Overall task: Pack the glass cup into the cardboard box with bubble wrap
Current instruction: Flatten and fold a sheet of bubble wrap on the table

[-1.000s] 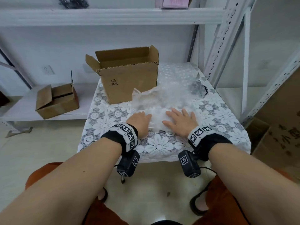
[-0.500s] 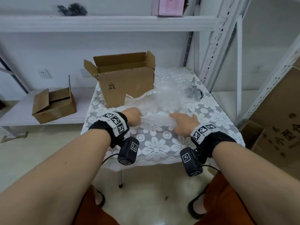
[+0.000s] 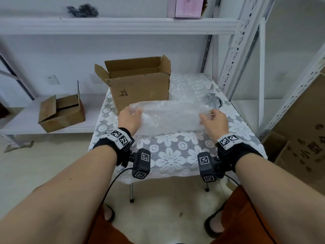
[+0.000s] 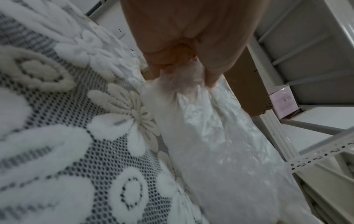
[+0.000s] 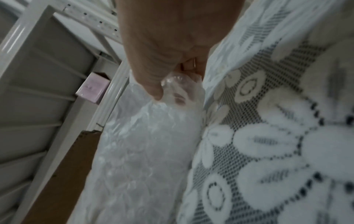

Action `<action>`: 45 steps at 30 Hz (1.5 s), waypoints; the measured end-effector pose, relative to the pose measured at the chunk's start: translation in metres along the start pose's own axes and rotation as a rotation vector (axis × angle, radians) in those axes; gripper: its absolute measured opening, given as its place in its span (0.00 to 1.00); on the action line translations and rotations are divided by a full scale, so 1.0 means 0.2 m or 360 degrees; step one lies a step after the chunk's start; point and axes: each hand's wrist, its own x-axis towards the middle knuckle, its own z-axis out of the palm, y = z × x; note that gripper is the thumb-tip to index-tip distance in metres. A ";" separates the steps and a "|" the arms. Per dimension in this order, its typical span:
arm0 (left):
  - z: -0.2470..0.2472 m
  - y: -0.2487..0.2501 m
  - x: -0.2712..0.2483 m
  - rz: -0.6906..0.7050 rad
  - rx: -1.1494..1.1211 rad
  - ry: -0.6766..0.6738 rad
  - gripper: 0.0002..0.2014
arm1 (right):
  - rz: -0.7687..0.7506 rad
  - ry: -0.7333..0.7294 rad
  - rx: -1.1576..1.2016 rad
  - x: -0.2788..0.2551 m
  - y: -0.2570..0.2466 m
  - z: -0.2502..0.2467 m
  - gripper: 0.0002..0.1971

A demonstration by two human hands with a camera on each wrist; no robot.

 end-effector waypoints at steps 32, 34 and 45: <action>0.25 -0.08 -0.19 0.0867 0.1517 -0.0957 0.31 | -0.0545 0.0183 -0.0973 -0.11 -0.03 0.12 0.22; 0.27 -0.11 -0.19 0.0845 0.1580 -0.0999 0.32 | -0.0808 0.0016 -0.0936 -0.15 -0.07 0.14 0.22; 0.28 -0.15 -0.18 0.0795 0.1670 -0.0969 0.36 | -0.0558 -0.0842 -0.1306 -0.18 -0.01 0.27 0.33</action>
